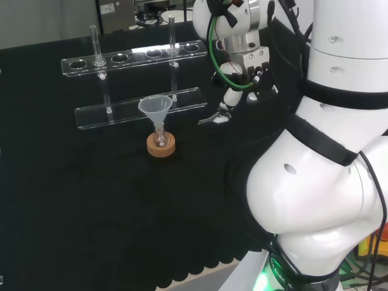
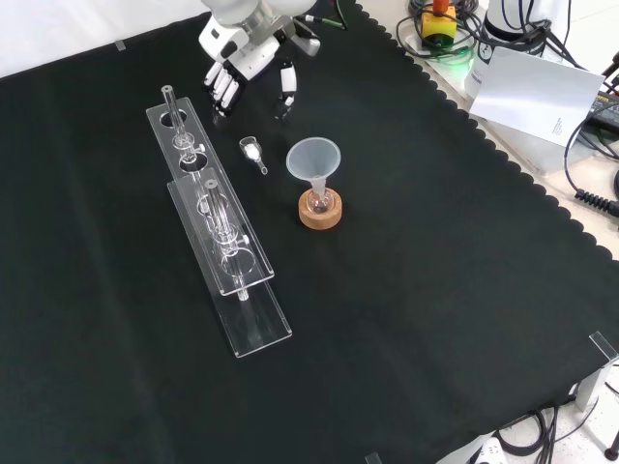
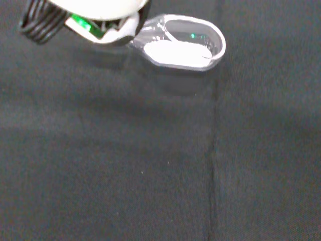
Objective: Pick up the weighing funnel.
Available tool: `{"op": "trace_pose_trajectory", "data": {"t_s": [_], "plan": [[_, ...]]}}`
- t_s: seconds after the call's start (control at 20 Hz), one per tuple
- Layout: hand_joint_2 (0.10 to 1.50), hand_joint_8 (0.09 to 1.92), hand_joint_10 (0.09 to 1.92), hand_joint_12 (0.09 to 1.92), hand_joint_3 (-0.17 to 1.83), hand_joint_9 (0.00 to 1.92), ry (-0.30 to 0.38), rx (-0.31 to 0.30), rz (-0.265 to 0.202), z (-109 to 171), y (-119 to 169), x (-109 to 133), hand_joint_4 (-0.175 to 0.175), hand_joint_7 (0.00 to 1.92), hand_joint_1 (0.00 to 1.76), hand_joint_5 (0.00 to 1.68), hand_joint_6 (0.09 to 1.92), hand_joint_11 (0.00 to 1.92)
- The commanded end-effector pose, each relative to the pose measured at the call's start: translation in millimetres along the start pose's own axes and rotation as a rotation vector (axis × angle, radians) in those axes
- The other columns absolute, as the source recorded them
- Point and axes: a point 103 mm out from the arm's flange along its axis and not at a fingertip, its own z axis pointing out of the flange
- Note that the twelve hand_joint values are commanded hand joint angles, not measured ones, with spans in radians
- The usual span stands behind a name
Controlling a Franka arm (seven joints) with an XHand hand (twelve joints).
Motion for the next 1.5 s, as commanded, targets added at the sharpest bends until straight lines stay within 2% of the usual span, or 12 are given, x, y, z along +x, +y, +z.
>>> {"op": "trace_pose_trajectory", "data": {"t_s": [0.05,0.5,1.2,1.5], "plan": [[0.58,0.68,0.6,1.35,0.68,0.5,0.024,-0.011,-0.002,21,15,-7,-0.028,0.35,0.94,0.47,0.09,0.25],[0.58,0.68,0.6,1.35,0.69,0.53,0.067,-0.023,-0.014,36,24,-7,-0.026,0.39,0.95,0.5,0.09,0.25],[0.57,0.69,0.59,1.34,0.69,0.57,0.082,-0.029,-0.018,53,31,-6,-0.02,0.47,0.97,0.59,0.13,0.27],[0.57,0.68,0.57,1.33,0.7,0.6,0.087,-0.06,-0.017,63,33,-5,-0.019,0.5,0.97,0.6,0.16,0.27]]}}
